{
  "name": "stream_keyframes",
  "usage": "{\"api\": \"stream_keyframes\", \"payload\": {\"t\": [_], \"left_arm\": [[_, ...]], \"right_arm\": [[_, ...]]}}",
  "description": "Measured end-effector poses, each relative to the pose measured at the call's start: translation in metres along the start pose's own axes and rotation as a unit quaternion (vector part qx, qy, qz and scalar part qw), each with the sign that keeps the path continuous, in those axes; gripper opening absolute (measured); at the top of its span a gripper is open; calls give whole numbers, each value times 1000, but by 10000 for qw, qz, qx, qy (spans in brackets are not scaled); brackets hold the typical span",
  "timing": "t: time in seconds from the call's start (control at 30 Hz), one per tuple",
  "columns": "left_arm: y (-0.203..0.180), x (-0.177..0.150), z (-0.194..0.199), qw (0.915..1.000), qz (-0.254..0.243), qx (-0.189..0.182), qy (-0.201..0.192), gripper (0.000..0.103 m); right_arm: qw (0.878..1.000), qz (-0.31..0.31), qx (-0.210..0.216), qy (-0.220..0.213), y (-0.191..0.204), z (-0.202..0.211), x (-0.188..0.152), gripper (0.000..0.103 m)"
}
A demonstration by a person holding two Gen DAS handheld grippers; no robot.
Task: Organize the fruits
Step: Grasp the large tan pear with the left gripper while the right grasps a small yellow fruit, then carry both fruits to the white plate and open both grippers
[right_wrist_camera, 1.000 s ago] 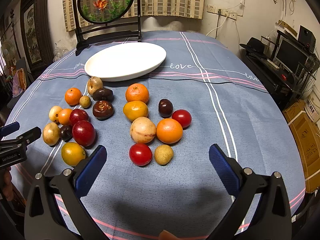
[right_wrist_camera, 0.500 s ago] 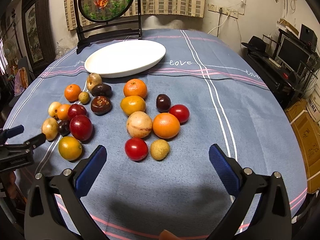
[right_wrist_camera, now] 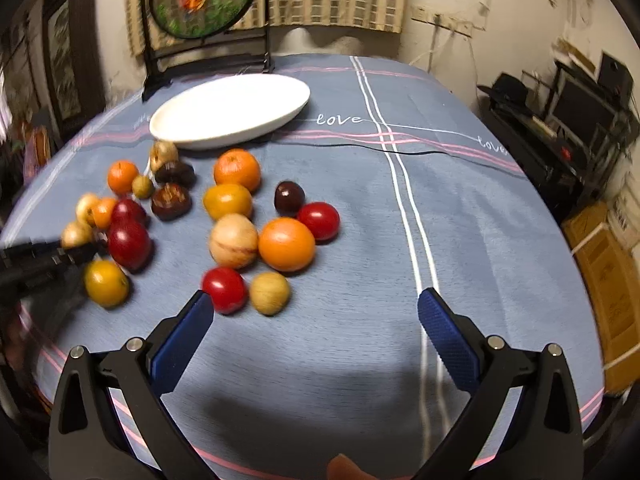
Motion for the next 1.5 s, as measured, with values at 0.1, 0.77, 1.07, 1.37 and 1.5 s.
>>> {"api": "stream_keyframes", "payload": {"t": [0.1,0.77,1.07,1.37,1.5], "left_arm": [[4,0,3,9999,88,-44,-55,43],[16,-5,1,9998,156,-89,-24,43],[17,-3,3,9998,141,-132,-73,42],[10,62,44,9960,-443,-167,-756,43],[-7,135,16,9932,-622,-167,-969,43]], "right_arm": [[10000,57,32,44,0,-6,2,100],[9953,707,213,622,21,-36,-2,44],[9950,329,756,557,10,-35,-2,28],[9927,427,1044,-420,3,12,62,28],[9873,924,1159,-568,27,-30,133,28]]}}
Point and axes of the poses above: each gripper's, at about its wrist camera, not at the fingertips, and z roughly against the way its jaws point, y to its left, x to its top, the point moved 2 cm from there along -z, roughly the way its jaws point, and after that the axes turned 4 degrees about -y, right-handed, at the moved point
